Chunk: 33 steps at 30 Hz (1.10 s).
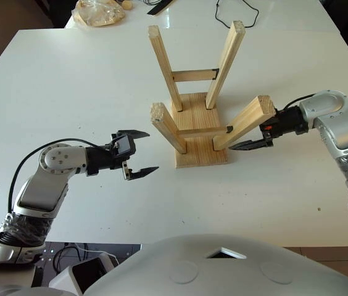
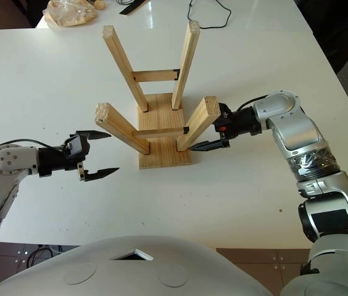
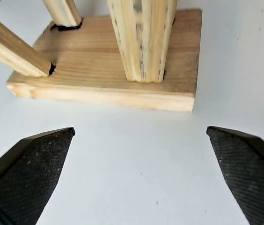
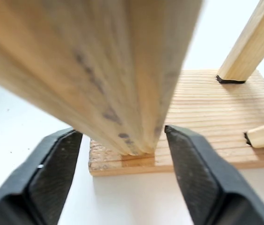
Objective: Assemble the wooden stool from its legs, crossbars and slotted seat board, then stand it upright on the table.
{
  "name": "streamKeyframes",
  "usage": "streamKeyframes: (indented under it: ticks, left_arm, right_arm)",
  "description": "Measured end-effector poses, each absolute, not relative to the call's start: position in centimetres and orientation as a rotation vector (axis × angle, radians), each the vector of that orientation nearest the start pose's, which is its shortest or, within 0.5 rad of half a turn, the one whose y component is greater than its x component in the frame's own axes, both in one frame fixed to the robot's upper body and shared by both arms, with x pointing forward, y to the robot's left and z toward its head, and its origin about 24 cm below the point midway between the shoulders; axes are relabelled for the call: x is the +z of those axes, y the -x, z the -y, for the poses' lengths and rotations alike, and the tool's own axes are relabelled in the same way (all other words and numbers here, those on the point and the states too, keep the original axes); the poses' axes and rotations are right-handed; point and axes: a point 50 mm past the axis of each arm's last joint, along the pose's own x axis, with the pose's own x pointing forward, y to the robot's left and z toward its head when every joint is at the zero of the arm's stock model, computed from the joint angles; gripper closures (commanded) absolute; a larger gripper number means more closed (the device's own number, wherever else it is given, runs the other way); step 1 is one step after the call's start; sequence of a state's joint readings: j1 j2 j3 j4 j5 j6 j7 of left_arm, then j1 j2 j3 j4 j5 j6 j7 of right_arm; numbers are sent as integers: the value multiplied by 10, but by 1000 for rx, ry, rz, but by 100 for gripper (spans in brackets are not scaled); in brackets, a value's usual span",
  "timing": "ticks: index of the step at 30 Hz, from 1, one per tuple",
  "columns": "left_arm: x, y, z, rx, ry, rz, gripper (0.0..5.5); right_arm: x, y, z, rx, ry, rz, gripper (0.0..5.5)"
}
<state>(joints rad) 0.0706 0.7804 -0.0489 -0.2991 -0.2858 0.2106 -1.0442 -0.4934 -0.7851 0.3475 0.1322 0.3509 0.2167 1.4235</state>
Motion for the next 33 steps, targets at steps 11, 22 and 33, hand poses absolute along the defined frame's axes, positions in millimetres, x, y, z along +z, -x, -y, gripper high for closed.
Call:
streamKeyframes:
  ticks: [11, 22, 33]
  left_arm:
    - [107, -184, -212, -891, -213, -177, 29]
    - [120, -177, -205, -67, -125, 41, 29]
    - [114, -183, -158, -25, -182, 33, 29]
  right_arm:
    - [111, -242, 239, 1296, 462, -441, 216]
    - [101, -211, 209, 332, 194, -179, 216]
    - [128, -206, 177, 36, 183, -38, 216]
